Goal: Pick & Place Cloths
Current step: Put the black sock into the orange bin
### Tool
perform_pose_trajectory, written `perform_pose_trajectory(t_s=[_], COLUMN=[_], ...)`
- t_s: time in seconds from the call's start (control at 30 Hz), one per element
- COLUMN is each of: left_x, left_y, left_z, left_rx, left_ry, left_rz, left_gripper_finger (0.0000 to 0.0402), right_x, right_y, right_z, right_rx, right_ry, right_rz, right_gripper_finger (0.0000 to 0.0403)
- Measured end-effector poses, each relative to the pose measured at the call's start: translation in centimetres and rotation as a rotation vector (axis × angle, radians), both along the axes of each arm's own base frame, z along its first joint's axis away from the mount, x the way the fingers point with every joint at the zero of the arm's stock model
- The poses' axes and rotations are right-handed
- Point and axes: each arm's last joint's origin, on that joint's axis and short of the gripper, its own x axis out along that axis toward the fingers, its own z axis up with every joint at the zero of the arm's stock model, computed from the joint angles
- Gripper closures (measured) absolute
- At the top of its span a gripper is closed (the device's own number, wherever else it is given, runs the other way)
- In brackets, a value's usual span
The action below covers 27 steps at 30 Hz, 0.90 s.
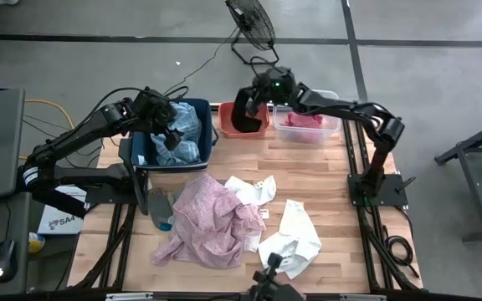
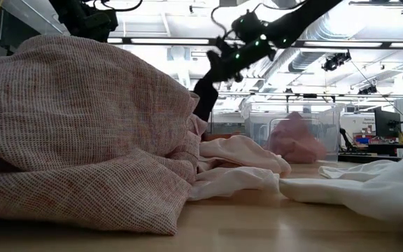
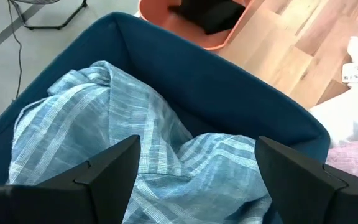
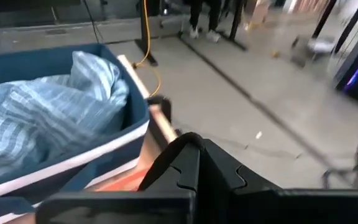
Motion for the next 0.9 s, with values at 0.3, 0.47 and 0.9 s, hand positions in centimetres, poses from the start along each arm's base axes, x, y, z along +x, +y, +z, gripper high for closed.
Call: perform_pose_trajectory(t_s=[0.3,0.47,0.9], left_x=[0.0,0.2,0.5], left_y=[0.0,0.1,0.3], left_z=[0.0,-1.6,-4.1], left_rx=[0.000,-0.013,-0.042], left_ry=[0.000,0.019,0.026], left_rz=[0.000,0.000,-0.018], left_gripper_finger=[0.0093,0.0093,0.0093], right_x=[1.1,1.3,1.0], right_y=[0.2,1.0,1.0], right_z=[-2.9,-3.4,-3.9], right_rx=[0.278,0.304,0.310], right_ry=[-0.026,0.017,0.088], right_rz=[-0.091,-0.122,-0.115], right_gripper_finger=[0.0400,0.0400,0.0351])
